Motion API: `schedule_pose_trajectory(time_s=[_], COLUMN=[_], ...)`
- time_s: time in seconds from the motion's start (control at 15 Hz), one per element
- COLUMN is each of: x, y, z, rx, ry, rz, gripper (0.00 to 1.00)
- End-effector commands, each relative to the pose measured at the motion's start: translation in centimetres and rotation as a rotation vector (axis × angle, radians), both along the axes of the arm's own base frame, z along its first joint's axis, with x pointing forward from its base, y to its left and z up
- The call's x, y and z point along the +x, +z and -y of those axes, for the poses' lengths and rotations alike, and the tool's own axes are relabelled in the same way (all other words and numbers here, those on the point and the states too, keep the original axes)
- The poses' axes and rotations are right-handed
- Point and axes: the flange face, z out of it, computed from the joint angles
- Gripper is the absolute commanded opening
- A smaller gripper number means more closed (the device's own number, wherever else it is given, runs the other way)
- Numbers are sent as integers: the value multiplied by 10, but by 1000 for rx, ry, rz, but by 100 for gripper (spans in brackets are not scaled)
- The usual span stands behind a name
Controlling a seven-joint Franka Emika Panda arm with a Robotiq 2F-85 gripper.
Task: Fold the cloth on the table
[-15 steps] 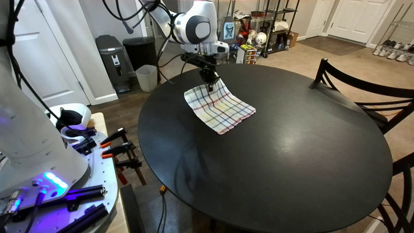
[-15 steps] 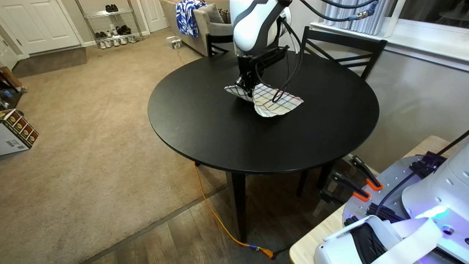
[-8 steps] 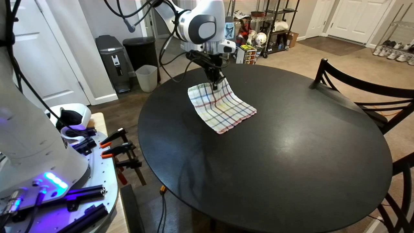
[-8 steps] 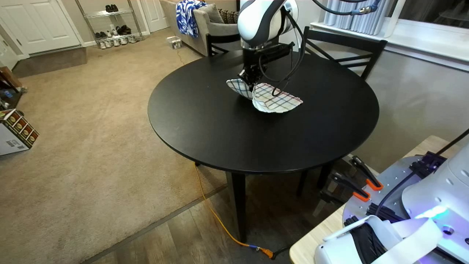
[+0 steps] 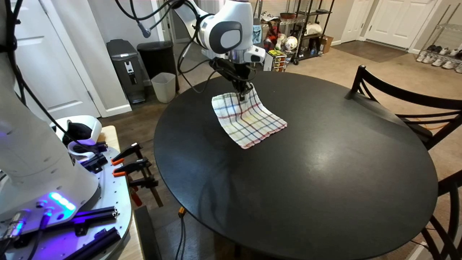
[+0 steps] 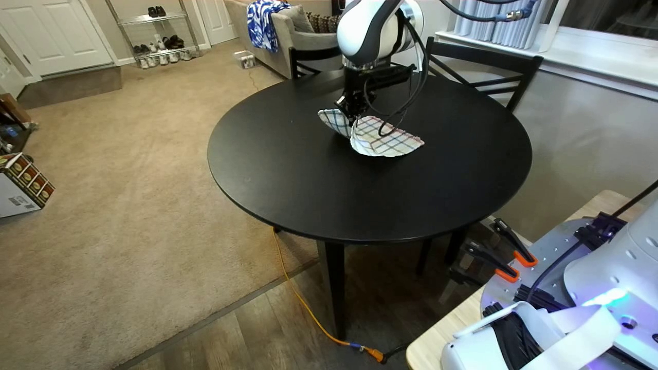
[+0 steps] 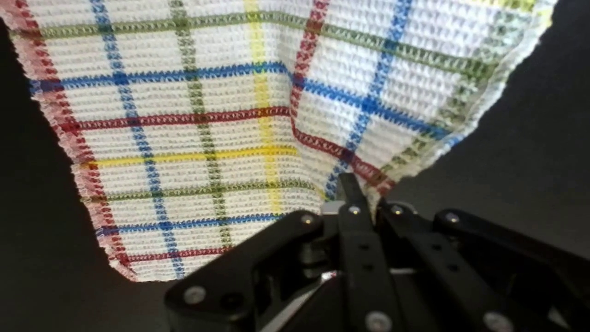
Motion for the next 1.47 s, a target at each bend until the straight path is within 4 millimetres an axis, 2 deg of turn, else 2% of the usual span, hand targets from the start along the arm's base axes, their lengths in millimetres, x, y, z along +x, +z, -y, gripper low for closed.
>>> schedule_pose_trajectory(time_s=[0.0, 0.33, 1.4], x=[-7, -6, -7], y=[1, -2, -1], z=[13, 29, 33], rx=[-51, -128, -227], ry=[-23, -39, -34], rz=[52, 77, 74], gripper=[1, 1, 1])
